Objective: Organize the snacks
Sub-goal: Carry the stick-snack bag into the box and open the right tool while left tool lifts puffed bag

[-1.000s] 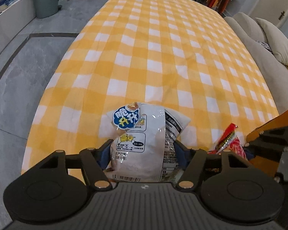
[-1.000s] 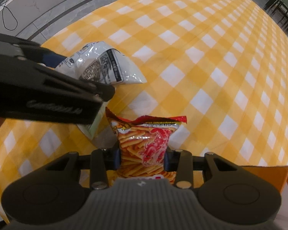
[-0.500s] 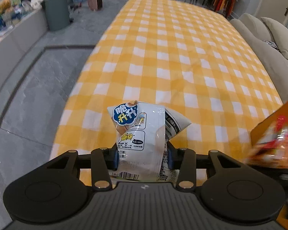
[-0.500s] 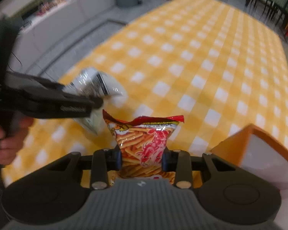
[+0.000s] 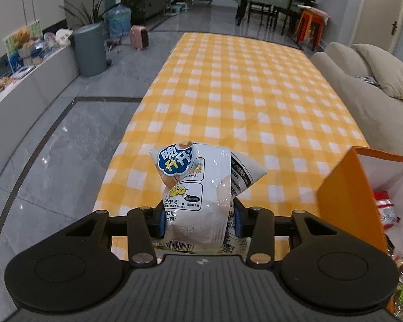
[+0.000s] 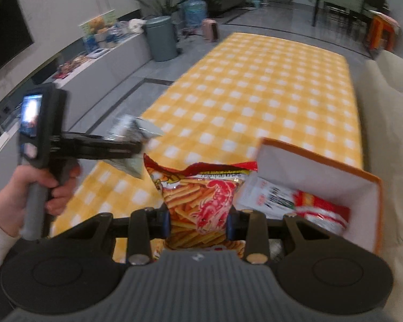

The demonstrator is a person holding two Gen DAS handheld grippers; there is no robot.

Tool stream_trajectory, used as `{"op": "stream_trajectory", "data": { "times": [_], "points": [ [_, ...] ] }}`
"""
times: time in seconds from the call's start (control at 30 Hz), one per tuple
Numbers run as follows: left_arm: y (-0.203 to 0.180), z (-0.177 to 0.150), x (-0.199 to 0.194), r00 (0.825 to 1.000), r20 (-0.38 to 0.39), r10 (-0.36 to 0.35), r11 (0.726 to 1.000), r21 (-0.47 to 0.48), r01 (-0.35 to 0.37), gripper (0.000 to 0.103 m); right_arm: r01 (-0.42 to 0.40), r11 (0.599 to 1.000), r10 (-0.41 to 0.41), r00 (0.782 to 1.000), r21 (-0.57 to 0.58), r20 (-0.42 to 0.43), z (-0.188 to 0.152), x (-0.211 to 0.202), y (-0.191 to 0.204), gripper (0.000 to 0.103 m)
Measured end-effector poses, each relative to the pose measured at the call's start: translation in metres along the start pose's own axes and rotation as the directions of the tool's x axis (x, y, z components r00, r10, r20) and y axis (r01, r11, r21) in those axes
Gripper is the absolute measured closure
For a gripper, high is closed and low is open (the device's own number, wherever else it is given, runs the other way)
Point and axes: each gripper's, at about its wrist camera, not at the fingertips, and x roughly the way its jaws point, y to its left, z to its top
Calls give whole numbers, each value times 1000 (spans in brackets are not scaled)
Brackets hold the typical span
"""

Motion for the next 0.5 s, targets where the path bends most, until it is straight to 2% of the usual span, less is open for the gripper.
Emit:
{"op": "stream_trajectory", "data": {
  "times": [0.13,0.2,0.27,0.37,0.5],
  "points": [
    [-7,-5,-17,999,3,-48,999,-24,48,54,31,991,-27,999,131,-34,-14,-3,-35,68],
    [-9,-7,-24,998,11,-66,997,-33,67,54,24,964,-9,998,263,-59,-26,5,-64,68],
    [-14,-7,-32,996,22,-86,996,-30,87,54,59,931,-25,995,360,-97,-39,16,-90,68],
    [-23,-7,-39,992,29,-119,993,-16,120,54,115,895,-51,986,431,-158,-56,36,-116,68],
    [-39,-8,-47,989,26,-147,989,14,147,54,88,851,2,985,518,-170,-68,58,-130,68]
  ]
}}
